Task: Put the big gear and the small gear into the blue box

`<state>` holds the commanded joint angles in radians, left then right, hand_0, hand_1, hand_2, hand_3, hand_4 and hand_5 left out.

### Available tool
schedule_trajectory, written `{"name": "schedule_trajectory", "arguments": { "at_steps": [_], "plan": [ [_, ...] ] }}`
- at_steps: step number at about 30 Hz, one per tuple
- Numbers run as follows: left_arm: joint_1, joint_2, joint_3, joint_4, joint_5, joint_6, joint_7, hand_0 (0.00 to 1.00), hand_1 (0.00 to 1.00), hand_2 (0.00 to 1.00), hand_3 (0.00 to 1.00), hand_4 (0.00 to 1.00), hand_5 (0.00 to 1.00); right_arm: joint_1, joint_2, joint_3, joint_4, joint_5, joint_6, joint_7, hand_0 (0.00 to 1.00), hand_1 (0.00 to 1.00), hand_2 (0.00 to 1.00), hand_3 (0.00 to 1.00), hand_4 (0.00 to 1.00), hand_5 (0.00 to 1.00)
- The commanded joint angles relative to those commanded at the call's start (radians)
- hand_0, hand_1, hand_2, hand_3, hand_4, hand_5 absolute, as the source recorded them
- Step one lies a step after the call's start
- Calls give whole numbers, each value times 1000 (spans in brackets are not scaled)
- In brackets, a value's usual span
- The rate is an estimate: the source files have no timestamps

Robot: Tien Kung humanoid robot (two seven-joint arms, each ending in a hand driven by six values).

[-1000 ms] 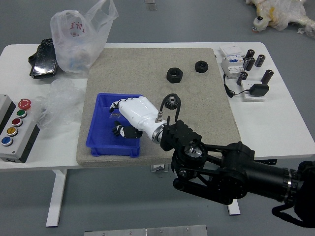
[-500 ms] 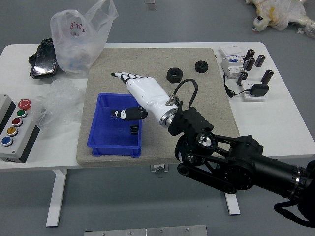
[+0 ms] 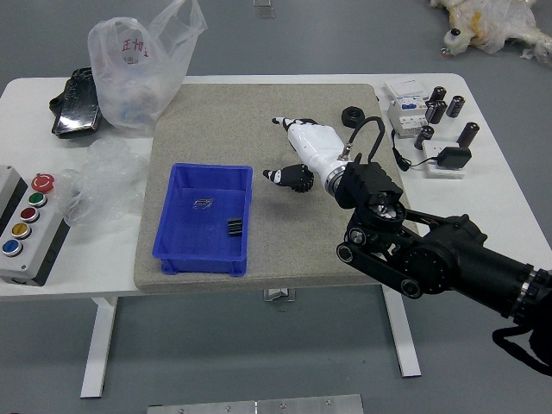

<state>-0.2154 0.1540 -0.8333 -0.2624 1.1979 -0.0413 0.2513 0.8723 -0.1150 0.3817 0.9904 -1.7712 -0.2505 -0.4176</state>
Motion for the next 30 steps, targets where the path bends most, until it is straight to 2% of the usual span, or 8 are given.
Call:
{"name": "schedule_trajectory", "arguments": {
  "at_steps": [8, 13, 14, 19, 20, 25, 26, 30],
  "plan": [
    [-1, 0, -9, 0, 12, -3, 3, 703, 481, 522, 711, 720, 531, 38, 22, -109, -169, 110, 11, 38, 584, 835, 903, 937, 862, 396],
    [-2, 0, -14, -1, 21, -6, 5, 703, 481, 522, 711, 720, 531, 52, 38, -160, -245, 166, 2, 57, 584, 835, 903, 937, 862, 396],
    [-3, 0, -15, -1, 22, -6, 4, 703, 482, 522, 711, 719, 531, 55, 41, -172, -256, 179, 0, 60, 523, 767, 787, 894, 740, 286],
    [-4, 0, -23, -1, 32, -10, 6, 703, 482, 522, 711, 719, 531, 66, 52, -232, -293, 247, -14, 73, 523, 767, 787, 894, 740, 286],
    [-4, 0, -25, -2, 35, -10, 7, 703, 483, 522, 711, 719, 533, 68, 54, -242, -297, 258, -17, 76, 451, 680, 654, 767, 575, 250],
    [-5, 1, -30, -2, 43, -12, 8, 703, 483, 522, 711, 719, 533, 75, 69, -268, -300, 290, -38, 88, 451, 680, 654, 767, 575, 250],
    [-5, 1, -30, -2, 44, -13, 8, 703, 483, 522, 711, 719, 533, 77, 72, -272, -299, 293, -42, 89, 406, 623, 556, 638, 430, 183],
    [-7, 1, -27, -2, 43, -14, 7, 703, 483, 522, 711, 719, 533, 83, 83, -285, -297, 300, -53, 92, 406, 623, 556, 638, 430, 183]
  ]
}}
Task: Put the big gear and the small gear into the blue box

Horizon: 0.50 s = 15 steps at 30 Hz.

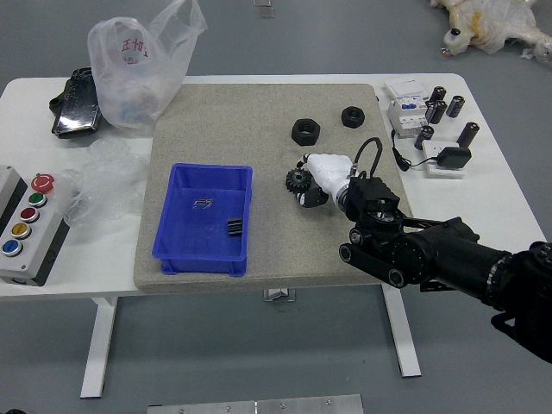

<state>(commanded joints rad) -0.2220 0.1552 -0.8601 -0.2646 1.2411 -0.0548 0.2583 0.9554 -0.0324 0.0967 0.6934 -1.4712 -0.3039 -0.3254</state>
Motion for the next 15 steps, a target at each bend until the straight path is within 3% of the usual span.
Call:
{"name": "schedule_trajectory", "arguments": {
  "at_steps": [1, 2, 7, 8, 9, 15],
  "plan": [
    [0, 0, 0, 0, 0, 0, 0, 703, 483, 522, 711, 719, 533, 1, 2, -2, 0, 2, -2, 1, 406, 623, 556, 638, 430, 183],
    [0, 0, 0, 0, 1, -1, 0, 703, 483, 522, 712, 719, 534, 1, 3, -5, -1, 4, -4, 1, 400, 571, 481, 542, 536, 41],
    [1, -1, 1, 0, 0, 0, 0, 703, 483, 522, 712, 719, 534, -3, 2, -14, -3, 16, -14, 6, 400, 571, 481, 542, 536, 41],
    [2, -1, 2, 0, -2, 0, 0, 703, 483, 521, 711, 719, 533, -5, -2, -9, -2, 15, -17, 7, 381, 549, 448, 482, 605, 45],
    [2, -1, 3, 0, -4, 1, 0, 703, 483, 521, 711, 719, 533, -7, -6, -1, 1, 12, -19, 8, 381, 549, 448, 482, 605, 45],
    [4, -3, 11, 0, -19, 5, -3, 703, 483, 522, 711, 719, 534, -26, -56, 107, 65, -71, -24, -3, 384, 547, 439, 478, 601, 38]
  ]
}}
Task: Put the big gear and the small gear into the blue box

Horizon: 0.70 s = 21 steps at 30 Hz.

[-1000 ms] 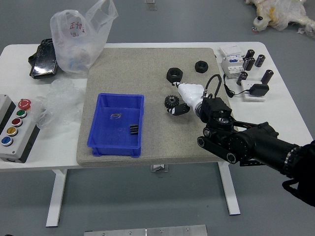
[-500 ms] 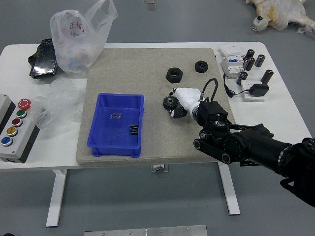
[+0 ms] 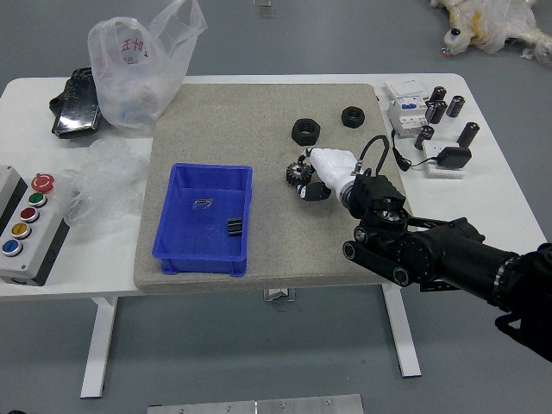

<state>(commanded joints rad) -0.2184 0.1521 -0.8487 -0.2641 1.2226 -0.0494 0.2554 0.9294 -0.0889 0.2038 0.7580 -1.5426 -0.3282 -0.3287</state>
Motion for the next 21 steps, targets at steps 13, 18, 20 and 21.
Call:
{"name": "schedule_trajectory", "arguments": {
  "at_steps": [13, 18, 20, 21],
  "plan": [
    [2, -5, 11, 0, -16, 4, -4, 703, 483, 521, 710, 718, 532, -62, -25, 166, 336, -288, 19, -75, 408, 554, 497, 514, 585, 2],
    [3, -5, 12, 1, -17, 4, -4, 704, 483, 521, 710, 718, 531, -79, 2, 120, 455, -377, 43, -90, 411, 592, 603, 609, 394, 95],
    [4, -4, 9, 1, -15, 4, -3, 704, 483, 521, 710, 718, 531, -82, 8, 106, 492, -395, 51, -94, 411, 592, 603, 609, 394, 95],
    [5, -4, 7, 1, -13, 4, -2, 704, 483, 521, 710, 718, 531, -83, 10, 101, 507, -402, 56, -96, 411, 592, 603, 609, 394, 95]
  ]
}}
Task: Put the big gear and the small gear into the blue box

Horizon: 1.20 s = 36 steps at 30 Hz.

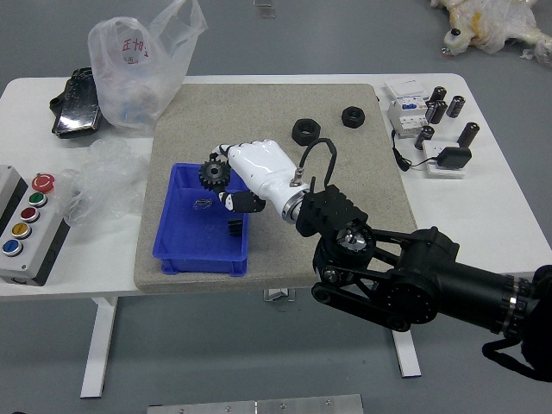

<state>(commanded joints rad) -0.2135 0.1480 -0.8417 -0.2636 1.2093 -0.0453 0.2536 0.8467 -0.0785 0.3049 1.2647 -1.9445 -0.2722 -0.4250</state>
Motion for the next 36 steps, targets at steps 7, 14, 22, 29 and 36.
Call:
{"name": "schedule_trajectory", "arguments": {
  "at_steps": [7, 14, 22, 29, 36],
  "plan": [
    [1, -1, -1, -1, 0, -1, 2, 703, 483, 521, 710, 717, 528, -3, 10, -20, 25, -6, 28, -19, 401, 676, 757, 704, 459, 208],
    [1, -1, -1, -1, -2, -1, 3, 704, 481, 521, 709, 716, 526, -10, 13, -36, 23, -6, 56, -27, 437, 758, 874, 907, 893, 431],
    [1, -1, 1, -2, -3, -1, 2, 703, 481, 520, 708, 715, 522, -18, -6, 12, 33, -16, 66, -23, 425, 759, 879, 901, 958, 490],
    [4, -2, 6, -2, -11, 0, 2, 704, 482, 521, 708, 715, 521, -74, -69, 164, 95, 70, -45, 35, 393, 724, 838, 867, 919, 476],
    [7, -2, 17, 0, -27, 5, -4, 704, 481, 520, 707, 715, 518, -201, -156, 358, 132, 252, -134, 189, 394, 688, 786, 802, 877, 476]
  ]
}}
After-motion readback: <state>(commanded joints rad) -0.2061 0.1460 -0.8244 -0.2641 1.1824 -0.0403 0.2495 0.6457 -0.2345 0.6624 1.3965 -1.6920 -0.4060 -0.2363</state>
